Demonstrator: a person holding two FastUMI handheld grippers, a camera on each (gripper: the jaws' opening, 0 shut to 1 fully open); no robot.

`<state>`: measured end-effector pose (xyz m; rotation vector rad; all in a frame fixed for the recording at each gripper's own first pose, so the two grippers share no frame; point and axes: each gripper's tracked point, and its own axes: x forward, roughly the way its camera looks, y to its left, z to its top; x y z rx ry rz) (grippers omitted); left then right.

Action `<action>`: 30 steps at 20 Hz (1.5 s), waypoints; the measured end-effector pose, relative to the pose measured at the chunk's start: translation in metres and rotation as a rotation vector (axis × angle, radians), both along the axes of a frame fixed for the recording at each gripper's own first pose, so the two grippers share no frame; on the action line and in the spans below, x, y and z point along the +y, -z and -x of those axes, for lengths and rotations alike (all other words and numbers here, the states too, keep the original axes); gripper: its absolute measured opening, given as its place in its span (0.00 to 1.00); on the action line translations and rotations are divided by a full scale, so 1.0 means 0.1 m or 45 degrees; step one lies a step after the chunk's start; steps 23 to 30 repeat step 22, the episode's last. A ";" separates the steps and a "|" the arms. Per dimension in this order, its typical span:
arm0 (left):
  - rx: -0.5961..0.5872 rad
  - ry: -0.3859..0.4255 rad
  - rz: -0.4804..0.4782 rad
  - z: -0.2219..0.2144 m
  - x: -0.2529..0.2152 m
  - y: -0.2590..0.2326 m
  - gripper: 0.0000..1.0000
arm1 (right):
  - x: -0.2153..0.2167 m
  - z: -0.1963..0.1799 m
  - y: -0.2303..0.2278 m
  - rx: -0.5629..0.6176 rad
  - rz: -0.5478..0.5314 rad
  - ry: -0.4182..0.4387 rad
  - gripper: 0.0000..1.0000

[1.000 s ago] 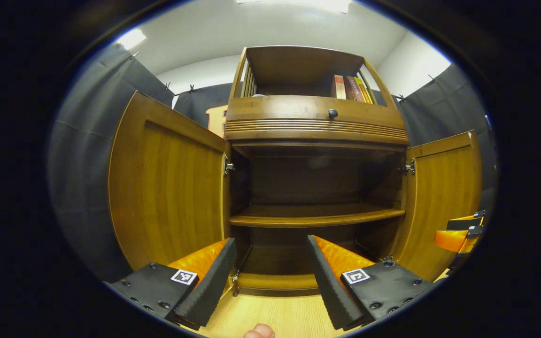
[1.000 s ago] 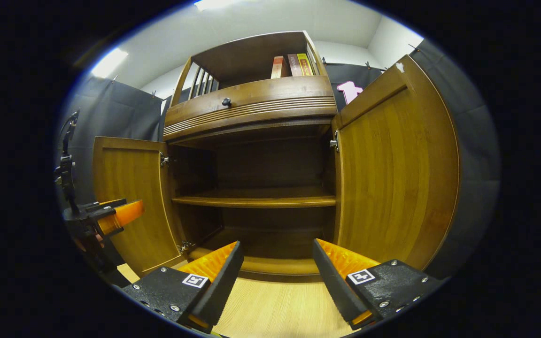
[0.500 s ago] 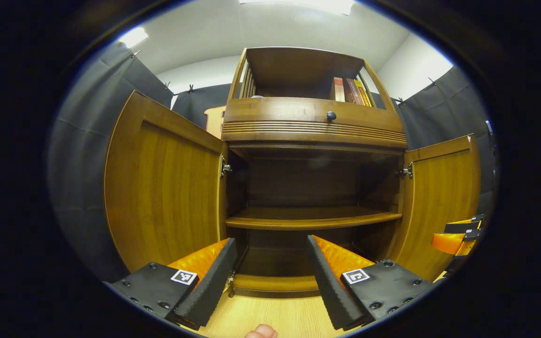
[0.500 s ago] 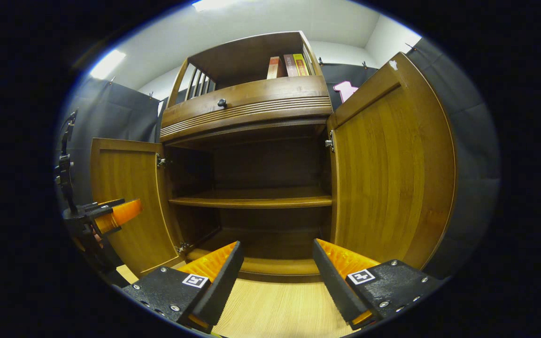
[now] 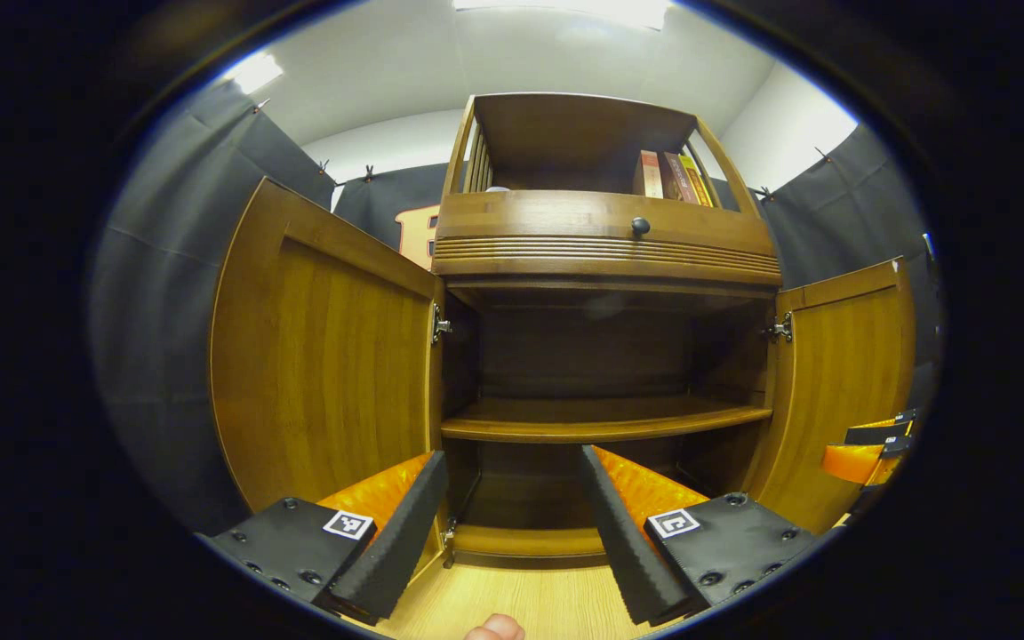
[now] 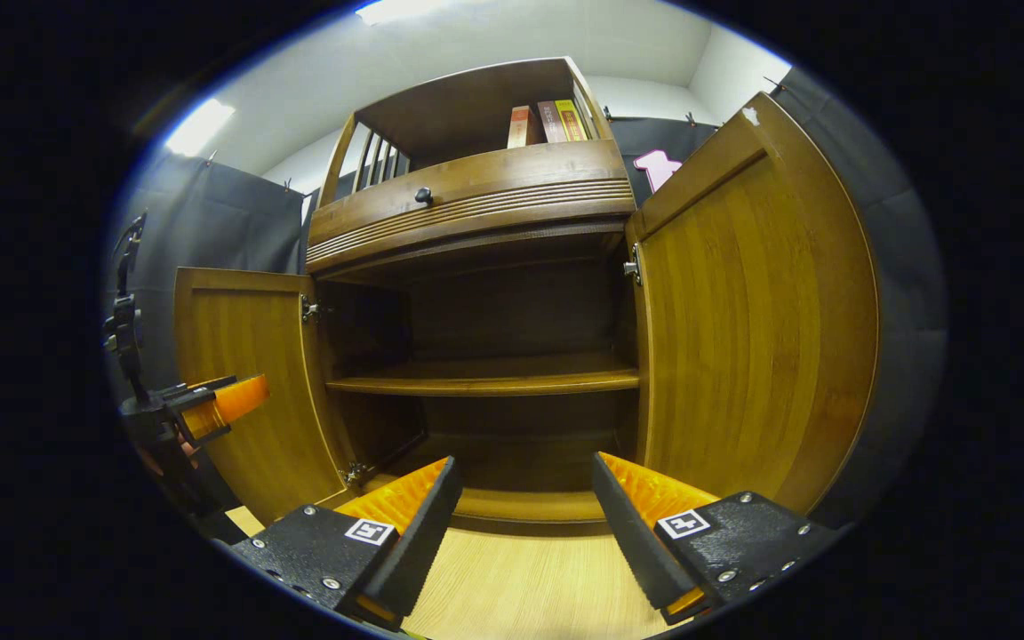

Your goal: Open the right door of the double-door shoe cabinet with the right hand, and open the left door with the left hand.

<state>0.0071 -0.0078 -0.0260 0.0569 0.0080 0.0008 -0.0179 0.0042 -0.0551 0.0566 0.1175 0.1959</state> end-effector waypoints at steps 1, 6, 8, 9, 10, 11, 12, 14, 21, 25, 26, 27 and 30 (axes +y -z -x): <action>0.003 0.003 0.002 0.00 -0.02 0.01 0.95 | 0.00 -0.01 0.00 0.000 0.002 -0.001 0.92; 0.004 0.008 0.005 -0.03 -0.03 0.02 0.95 | 0.02 -0.02 0.03 0.010 0.003 -0.005 0.92; 0.009 0.008 0.008 -0.04 -0.03 0.04 0.95 | 0.02 -0.02 0.01 0.008 0.004 -0.005 0.92; 0.011 0.007 0.009 -0.04 -0.03 0.05 0.95 | 0.01 -0.02 0.01 0.006 0.001 -0.005 0.92; 0.013 0.008 0.012 -0.04 -0.03 0.06 0.95 | 0.01 -0.02 0.01 0.006 -0.001 -0.003 0.92; 0.015 0.010 0.017 -0.05 -0.03 0.06 0.95 | 0.00 -0.02 0.01 0.007 -0.002 -0.001 0.92; 0.019 0.009 0.020 -0.06 -0.03 0.06 0.95 | 0.00 -0.04 0.02 0.009 -0.002 0.001 0.92; 0.023 0.006 0.023 -0.07 -0.01 0.08 0.95 | -0.01 -0.04 0.03 0.012 -0.003 0.002 0.92; 0.034 0.005 0.036 -0.09 -0.09 0.09 0.95 | -0.01 -0.04 0.04 0.015 -0.003 0.004 0.92; 0.037 0.005 0.037 -0.09 -0.10 0.10 0.95 | -0.02 -0.04 0.04 0.017 -0.004 0.004 0.92; 0.037 0.005 0.037 -0.09 -0.10 0.10 0.95 | -0.02 -0.04 0.04 0.017 -0.004 0.004 0.92; 0.037 0.005 0.037 -0.09 -0.10 0.10 0.95 | -0.02 -0.04 0.04 0.017 -0.004 0.004 0.92; 0.037 0.005 0.037 -0.09 -0.10 0.10 0.95 | -0.02 -0.04 0.04 0.017 -0.004 0.004 0.92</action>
